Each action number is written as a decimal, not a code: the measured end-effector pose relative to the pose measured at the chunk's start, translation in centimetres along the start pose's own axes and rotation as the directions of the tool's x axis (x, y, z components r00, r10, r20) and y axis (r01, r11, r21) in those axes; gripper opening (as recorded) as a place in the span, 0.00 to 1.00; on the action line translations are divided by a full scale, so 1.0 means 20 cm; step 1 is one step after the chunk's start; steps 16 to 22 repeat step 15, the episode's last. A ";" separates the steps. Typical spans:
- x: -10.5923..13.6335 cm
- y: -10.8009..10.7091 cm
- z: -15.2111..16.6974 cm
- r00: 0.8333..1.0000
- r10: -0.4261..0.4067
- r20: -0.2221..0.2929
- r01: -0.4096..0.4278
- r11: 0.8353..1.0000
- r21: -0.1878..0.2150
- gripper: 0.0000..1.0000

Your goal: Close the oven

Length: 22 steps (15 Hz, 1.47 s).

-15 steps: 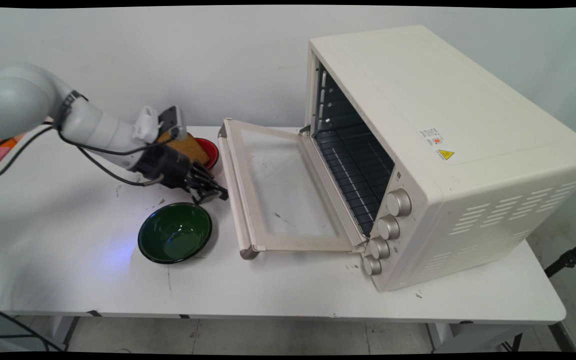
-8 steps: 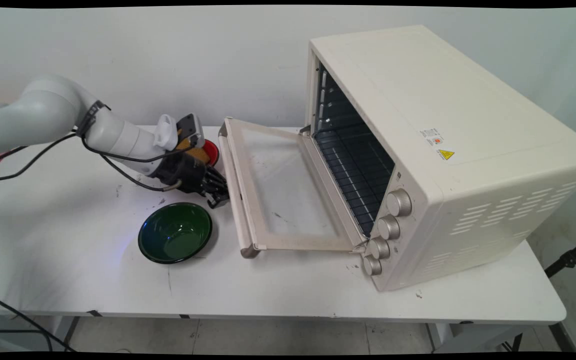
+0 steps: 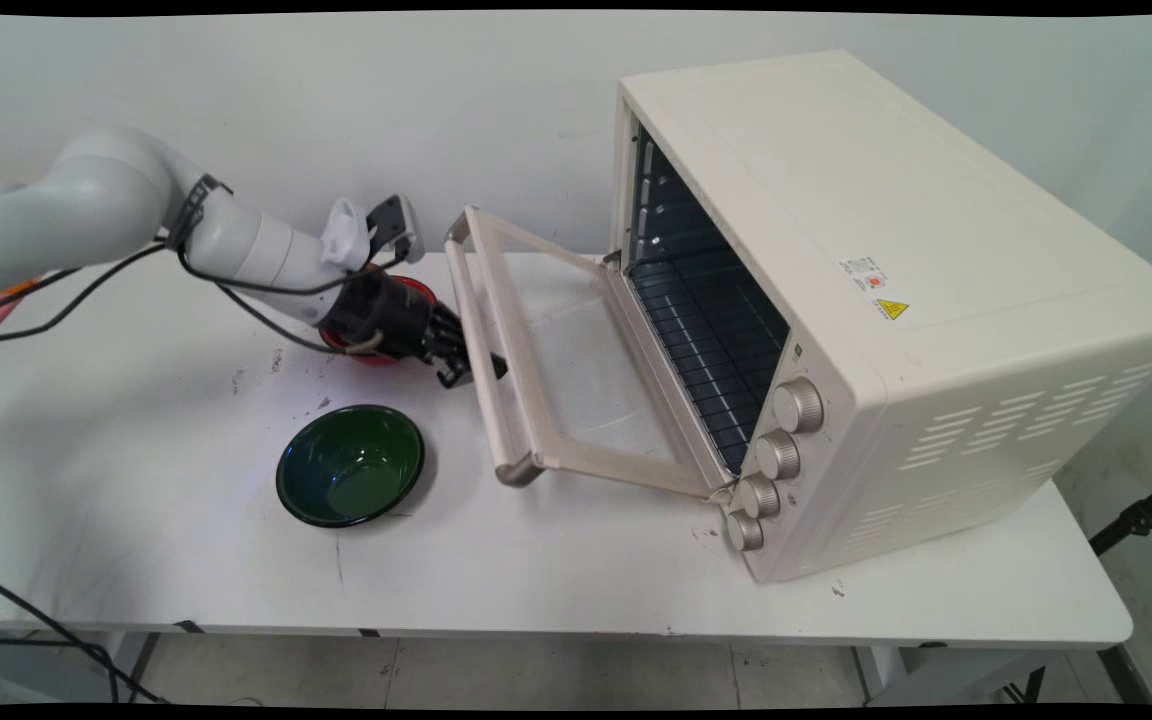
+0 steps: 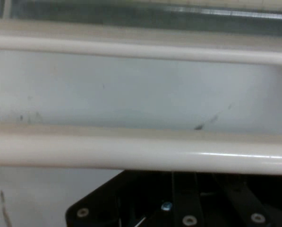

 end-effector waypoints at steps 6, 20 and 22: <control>0.23 -0.03 -0.09 0.997 0.007 -0.082 -0.008 1.000 -0.009 0.00; 0.58 -0.08 -0.23 0.979 0.059 -0.194 -0.068 0.997 -0.042 0.00; 0.58 -0.08 -0.23 0.979 0.059 -0.194 -0.068 0.997 -0.042 0.00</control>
